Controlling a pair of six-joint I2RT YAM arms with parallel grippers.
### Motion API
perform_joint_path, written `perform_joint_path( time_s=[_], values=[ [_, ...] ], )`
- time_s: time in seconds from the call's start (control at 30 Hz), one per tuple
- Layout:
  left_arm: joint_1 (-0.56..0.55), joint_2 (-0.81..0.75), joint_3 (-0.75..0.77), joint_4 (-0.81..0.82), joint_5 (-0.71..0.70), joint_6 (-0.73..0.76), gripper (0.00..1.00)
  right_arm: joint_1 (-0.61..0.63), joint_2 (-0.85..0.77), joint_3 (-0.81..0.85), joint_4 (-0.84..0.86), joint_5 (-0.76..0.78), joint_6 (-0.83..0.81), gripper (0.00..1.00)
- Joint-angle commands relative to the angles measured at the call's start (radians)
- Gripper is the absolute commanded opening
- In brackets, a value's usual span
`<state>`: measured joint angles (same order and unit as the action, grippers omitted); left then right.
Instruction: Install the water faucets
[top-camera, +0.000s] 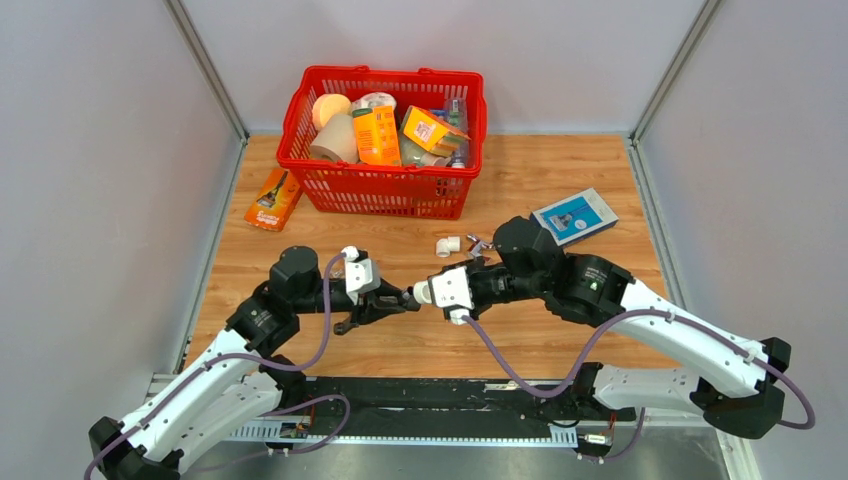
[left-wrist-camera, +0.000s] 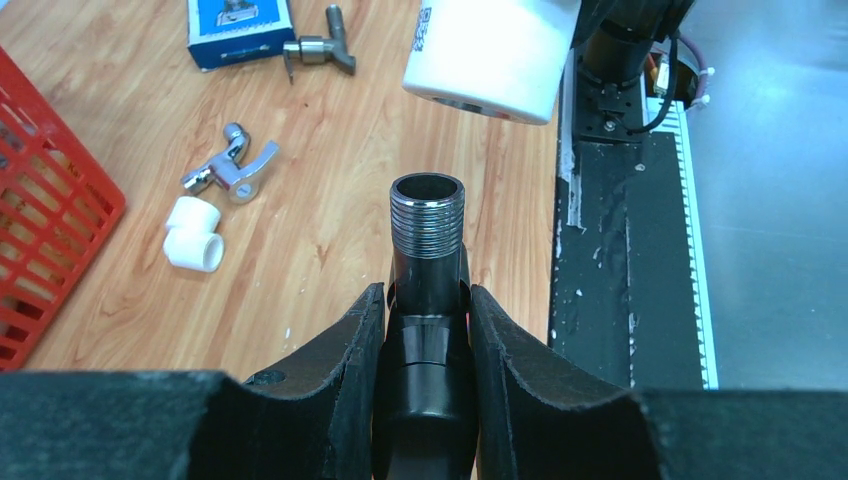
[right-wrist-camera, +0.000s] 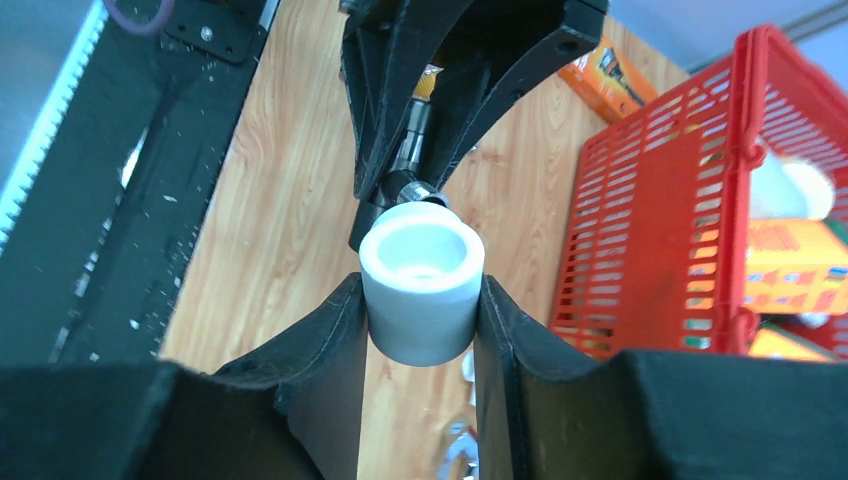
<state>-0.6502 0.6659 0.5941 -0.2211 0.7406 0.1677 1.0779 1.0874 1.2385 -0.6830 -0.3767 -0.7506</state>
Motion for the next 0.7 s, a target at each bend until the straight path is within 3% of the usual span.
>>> perform_joint_path(
  time_s=[0.0,0.17,0.43,0.67],
  values=[
    [0.001,-0.017,0.069,0.048,0.071,0.032,0.00,0.005,-0.038,-0.011,0.054,-0.059,-0.256,0.00],
    [-0.002,0.000,0.095,0.011,0.095,0.061,0.00,0.005,-0.004,0.025,0.014,-0.074,-0.334,0.00],
    [-0.072,0.133,0.271,-0.228,0.040,0.202,0.00,0.007,0.017,0.050,-0.053,-0.060,-0.411,0.00],
    [-0.091,0.167,0.361,-0.323,0.036,0.265,0.00,0.016,-0.009,0.018,-0.053,-0.059,-0.440,0.00]
  ],
)
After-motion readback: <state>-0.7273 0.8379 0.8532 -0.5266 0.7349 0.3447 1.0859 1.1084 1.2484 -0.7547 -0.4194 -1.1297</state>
